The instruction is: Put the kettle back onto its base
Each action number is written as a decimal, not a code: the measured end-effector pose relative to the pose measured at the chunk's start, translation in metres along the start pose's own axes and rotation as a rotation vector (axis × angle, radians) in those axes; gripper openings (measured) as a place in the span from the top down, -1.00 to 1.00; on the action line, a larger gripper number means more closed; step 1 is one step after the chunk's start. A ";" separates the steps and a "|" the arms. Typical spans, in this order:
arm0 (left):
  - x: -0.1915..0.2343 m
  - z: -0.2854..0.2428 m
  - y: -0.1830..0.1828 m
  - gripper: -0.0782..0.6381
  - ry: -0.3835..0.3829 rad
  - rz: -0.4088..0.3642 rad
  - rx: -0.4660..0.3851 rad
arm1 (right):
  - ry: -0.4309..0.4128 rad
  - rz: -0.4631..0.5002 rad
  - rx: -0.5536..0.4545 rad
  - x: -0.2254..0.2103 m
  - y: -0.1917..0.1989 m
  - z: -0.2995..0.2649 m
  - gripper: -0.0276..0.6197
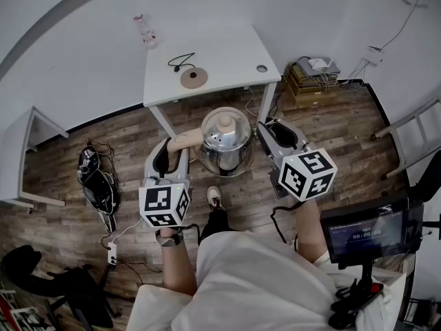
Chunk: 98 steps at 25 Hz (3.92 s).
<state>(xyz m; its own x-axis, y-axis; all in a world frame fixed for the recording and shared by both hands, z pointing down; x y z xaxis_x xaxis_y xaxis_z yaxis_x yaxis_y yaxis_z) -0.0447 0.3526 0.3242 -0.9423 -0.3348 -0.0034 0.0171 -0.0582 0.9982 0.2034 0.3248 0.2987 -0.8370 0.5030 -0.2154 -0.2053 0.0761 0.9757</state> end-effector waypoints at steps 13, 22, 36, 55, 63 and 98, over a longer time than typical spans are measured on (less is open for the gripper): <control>0.022 -0.038 0.000 0.34 -0.004 0.010 -0.014 | -0.013 0.005 -0.026 -0.015 -0.007 -0.043 0.59; 0.049 -0.091 0.013 0.34 -0.009 0.021 -0.006 | -0.009 0.000 -0.011 -0.041 -0.002 -0.100 0.59; 0.101 -0.167 0.026 0.34 0.023 0.043 0.007 | 0.032 0.002 0.003 -0.065 0.000 -0.185 0.59; 0.183 -0.233 0.031 0.34 0.075 0.041 0.001 | 0.077 -0.032 -0.032 -0.060 0.010 -0.276 0.61; 0.193 -0.245 0.032 0.34 0.099 0.064 0.008 | 0.118 -0.034 -0.039 -0.059 0.006 -0.288 0.63; 0.295 -0.385 0.071 0.34 -0.054 0.073 0.079 | 0.015 -0.105 0.058 -0.127 0.034 -0.492 0.65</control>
<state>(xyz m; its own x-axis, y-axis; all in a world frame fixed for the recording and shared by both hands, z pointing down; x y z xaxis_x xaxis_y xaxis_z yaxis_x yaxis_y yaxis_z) -0.1924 -0.1118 0.3706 -0.9562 -0.2840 0.0707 0.0619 0.0397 0.9973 0.0531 -0.1604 0.3399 -0.8200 0.4769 -0.3166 -0.2631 0.1772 0.9484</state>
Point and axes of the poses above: the fingertips, and each gripper's own axes: z backward along the fingers, x to its left, y out of its underside, the point moved 5 cm from there along z, backward along the fingers, and after that the axes turned 13 degrees about -x, right-handed, at the moved point
